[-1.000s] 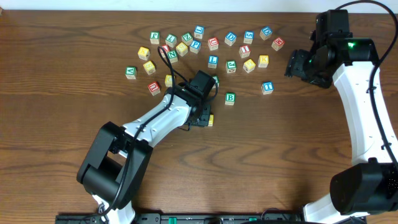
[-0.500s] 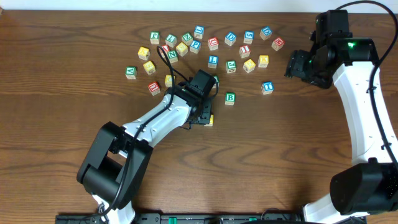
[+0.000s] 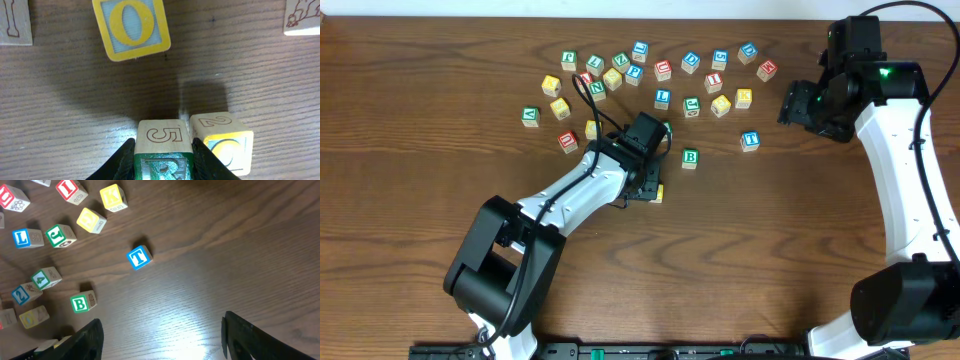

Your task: Spell out ROBOT

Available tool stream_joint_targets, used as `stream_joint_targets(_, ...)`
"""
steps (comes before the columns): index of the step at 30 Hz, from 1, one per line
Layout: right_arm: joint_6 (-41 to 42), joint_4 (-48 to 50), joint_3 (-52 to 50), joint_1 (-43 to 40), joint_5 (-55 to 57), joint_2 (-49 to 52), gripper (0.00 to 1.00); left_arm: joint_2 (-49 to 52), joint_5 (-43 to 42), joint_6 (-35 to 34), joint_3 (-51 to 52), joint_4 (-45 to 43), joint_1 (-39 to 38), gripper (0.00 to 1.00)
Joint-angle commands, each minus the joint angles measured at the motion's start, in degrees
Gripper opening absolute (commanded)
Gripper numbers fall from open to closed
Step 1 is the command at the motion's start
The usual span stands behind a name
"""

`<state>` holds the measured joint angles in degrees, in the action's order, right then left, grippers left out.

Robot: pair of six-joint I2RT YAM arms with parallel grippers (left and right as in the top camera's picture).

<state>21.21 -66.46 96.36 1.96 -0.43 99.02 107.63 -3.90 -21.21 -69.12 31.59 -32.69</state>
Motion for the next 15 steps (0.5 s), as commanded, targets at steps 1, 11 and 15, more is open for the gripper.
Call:
stream_joint_targets(1,-0.74,-0.2,0.33,-0.37,0.5,0.11,0.71,0.72,1.11,-0.61,0.28,0.7,0.09,0.32)
stream_joint_targets(11,-0.74,-0.2,0.33,-0.37,0.5,0.11,0.71,0.72,1.11,-0.59,0.28,0.68,0.09,0.39)
stream_joint_targets(15,-0.74,-0.22,0.33,-0.37,0.5,0.11,0.71,0.72,1.11,-0.57,0.28,0.68,0.09,0.47)
